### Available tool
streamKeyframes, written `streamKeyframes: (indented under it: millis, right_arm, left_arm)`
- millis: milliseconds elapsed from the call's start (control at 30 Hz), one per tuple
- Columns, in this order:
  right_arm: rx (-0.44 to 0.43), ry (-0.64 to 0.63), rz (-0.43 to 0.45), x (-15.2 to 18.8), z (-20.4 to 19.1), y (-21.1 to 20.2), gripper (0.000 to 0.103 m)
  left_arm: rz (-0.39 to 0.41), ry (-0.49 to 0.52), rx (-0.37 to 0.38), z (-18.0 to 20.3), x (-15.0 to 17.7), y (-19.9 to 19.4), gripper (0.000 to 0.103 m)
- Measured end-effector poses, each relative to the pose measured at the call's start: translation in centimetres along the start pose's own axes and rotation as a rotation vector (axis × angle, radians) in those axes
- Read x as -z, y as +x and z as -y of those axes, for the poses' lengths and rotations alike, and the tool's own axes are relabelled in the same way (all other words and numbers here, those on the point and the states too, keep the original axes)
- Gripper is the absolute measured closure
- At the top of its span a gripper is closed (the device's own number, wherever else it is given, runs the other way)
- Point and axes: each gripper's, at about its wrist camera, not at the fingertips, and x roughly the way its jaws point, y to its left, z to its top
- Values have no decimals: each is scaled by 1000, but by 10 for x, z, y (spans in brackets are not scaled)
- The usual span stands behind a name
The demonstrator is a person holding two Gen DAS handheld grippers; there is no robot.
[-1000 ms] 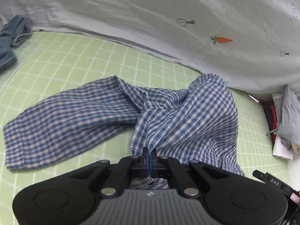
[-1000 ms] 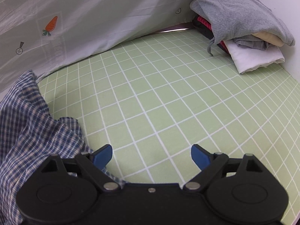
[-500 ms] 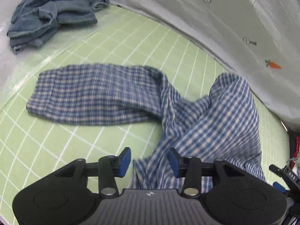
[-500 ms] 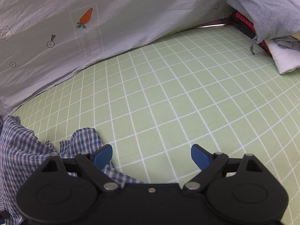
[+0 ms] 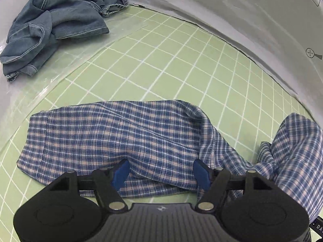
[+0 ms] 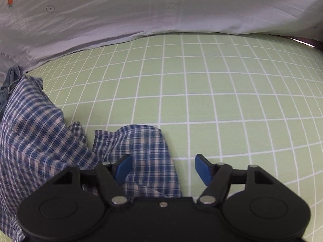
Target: Fold clothes
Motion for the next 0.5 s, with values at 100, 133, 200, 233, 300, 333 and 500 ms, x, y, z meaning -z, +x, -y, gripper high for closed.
streamKeyframes:
  millis: [100, 133, 200, 233, 300, 333, 500]
  right_arm:
    - [14, -114, -10, -1, -11, 1, 62]
    - [17, -145, -11, -3, -13, 1, 86]
    - [20, -189, -7, -9, -15, 1, 103]
    - [14, -194, 10, -17, -12, 0, 103]
    - [9, -201, 60, -38, -4, -4, 103]
    - [31, -217, 103, -52, -1, -7, 103]
    - [168, -160, 390, -140, 30, -34, 103]
  left_arm:
    - [-8, 16, -22, -1, -1, 7, 33]
    - [-11, 21, -29, -1, -1, 9, 33]
    - [-1, 35, -45, 0, -4, 11, 33]
    - [4, 37, -53, -1, -5, 12, 33]
    - [14, 40, -70, -1, -9, 15, 33]
    - [18, 42, -78, -2, -10, 16, 32]
    - [43, 50, -120, -3, -18, 22, 24]
